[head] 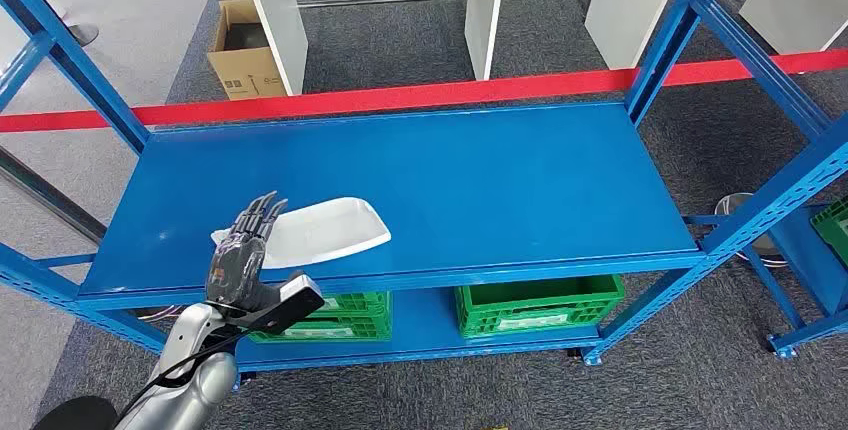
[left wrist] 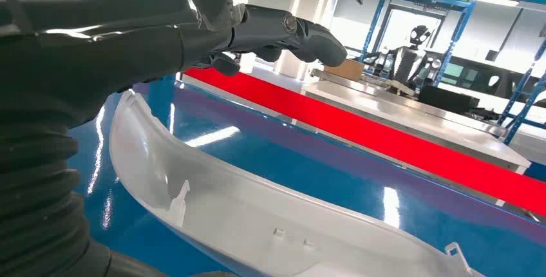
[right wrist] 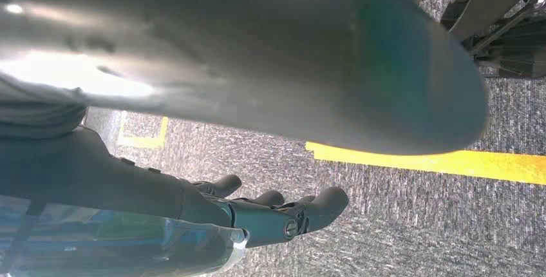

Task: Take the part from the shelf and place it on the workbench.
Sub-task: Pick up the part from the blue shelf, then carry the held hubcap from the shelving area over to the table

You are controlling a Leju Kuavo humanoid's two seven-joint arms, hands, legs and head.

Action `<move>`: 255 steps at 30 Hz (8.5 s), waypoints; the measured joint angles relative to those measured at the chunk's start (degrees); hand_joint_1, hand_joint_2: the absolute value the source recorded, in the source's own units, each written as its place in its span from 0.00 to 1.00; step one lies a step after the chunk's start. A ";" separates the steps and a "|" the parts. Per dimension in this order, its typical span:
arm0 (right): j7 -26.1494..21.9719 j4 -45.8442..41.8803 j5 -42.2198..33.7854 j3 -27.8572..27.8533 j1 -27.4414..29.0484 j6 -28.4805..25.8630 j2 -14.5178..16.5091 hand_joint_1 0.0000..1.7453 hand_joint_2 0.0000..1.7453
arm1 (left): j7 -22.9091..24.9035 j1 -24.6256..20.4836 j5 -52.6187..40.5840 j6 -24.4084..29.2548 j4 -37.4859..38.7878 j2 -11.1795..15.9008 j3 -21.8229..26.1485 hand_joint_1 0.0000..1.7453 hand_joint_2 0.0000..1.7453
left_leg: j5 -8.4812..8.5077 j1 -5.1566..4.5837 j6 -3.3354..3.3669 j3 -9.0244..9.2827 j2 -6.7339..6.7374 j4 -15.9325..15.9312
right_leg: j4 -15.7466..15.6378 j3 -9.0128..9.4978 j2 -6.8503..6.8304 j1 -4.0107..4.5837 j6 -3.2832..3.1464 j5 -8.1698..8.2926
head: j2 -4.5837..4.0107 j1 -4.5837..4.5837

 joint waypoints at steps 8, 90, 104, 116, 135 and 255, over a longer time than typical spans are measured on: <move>-0.22 0.00 0.04 0.02 -0.01 0.00 0.03 0.00 0.00 | -0.03 -0.03 -0.34 -0.10 0.59 -0.29 0.68 0.00 1.00 | 0.00 0.00 0.00 0.00 0.00 0.00 | 0.00 0.00 0.00 0.00 0.00 0.00 | 0.00 0.01; -2.80 0.00 1.01 0.99 -0.36 -0.09 0.79 0.00 0.00 | -17.71 -6.54 15.94 1.21 6.79 -1.09 0.81 1.00 1.00 | -0.01 0.00 -0.01 0.22 0.05 0.00 | 0.00 0.25 0.04 0.00 0.02 -0.02 | 0.00 0.02; -2.98 0.00 1.07 0.99 -0.42 -0.11 0.67 0.00 0.00 | -24.74 -4.17 25.66 0.24 -8.00 -0.94 -1.28 1.00 1.00 | -0.05 0.01 0.00 0.23 0.04 0.00 | -0.03 0.26 0.04 0.01 0.03 -0.02 | 0.00 0.01; -2.98 0.00 1.07 0.99 -0.42 -0.11 0.66 0.00 0.00 | -24.75 -3.97 25.85 0.20 -9.32 -0.57 -2.02 1.00 1.00 | -0.05 0.00 0.00 0.22 0.04 0.00 | -0.03 0.26 0.04 0.00 0.03 -0.02 | 0.00 0.01; -1.82 0.00 0.33 0.69 -0.61 -0.15 0.83 0.00 0.00 | -32.14 -1.25 60.81 -42.28 -22.96 -4.46 -8.99 1.00 1.00 | -0.14 -0.01 0.03 0.22 0.07 0.00 | -0.07 0.27 0.05 -0.01 0.06 -0.04 | 0.00 0.02; 5.01 -0.07 -12.22 -14.91 -0.26 -1.59 -2.20 0.00 0.00 | -24.30 -8.57 58.05 -44.52 -17.53 -8.77 -22.72 1.00 1.00 | 2.70 0.01 1.28 -0.09 -1.24 -1.20 | -1.42 2.44 2.57 -0.86 1.12 -0.87 | 0.00 -0.09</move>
